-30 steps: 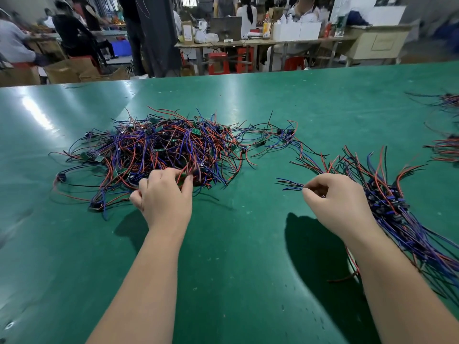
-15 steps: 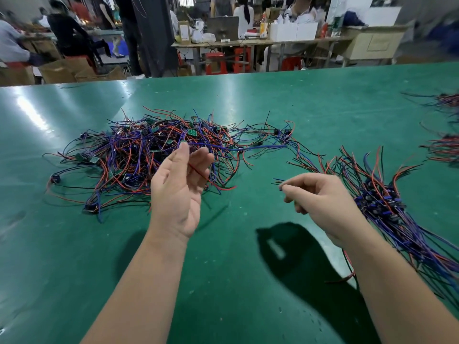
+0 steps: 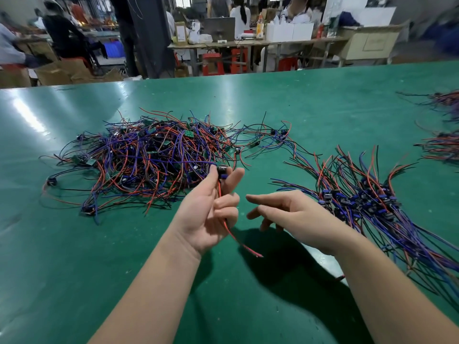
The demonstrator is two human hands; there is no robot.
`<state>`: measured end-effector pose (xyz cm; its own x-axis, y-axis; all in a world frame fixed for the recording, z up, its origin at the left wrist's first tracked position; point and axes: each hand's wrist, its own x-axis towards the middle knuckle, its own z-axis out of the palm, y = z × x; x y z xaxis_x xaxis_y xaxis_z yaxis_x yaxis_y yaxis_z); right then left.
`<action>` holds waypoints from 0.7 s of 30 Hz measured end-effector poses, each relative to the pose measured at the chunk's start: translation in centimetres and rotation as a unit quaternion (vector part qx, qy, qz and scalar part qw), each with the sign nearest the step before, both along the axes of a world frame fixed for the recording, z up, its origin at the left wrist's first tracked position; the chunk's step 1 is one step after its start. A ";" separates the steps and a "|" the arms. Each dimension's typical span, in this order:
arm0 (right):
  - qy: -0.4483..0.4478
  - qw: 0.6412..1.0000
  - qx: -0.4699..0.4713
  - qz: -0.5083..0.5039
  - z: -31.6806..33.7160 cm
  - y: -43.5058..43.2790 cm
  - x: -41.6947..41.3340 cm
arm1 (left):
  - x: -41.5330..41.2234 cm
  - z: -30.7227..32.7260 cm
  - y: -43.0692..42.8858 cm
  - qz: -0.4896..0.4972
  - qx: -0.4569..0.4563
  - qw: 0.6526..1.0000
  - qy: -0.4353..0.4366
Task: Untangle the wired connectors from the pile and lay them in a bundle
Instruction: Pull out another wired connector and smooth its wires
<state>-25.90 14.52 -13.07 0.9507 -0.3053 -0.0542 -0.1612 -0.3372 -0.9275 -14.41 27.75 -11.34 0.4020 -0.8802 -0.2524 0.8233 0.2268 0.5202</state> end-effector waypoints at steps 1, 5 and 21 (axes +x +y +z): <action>-0.005 1.000 0.007 0.004 0.0 0.1 0.0 | -0.1 0.0 0.0 -0.014 -0.007 1.000 -0.006; -0.055 0.998 0.024 0.011 0.2 0.3 0.0 | -0.9 0.2 0.1 -0.070 -0.020 0.996 -0.052; -0.218 0.967 0.078 -0.105 0.4 -0.8 0.2 | -2.1 -1.9 -1.0 -0.167 0.172 0.948 -0.208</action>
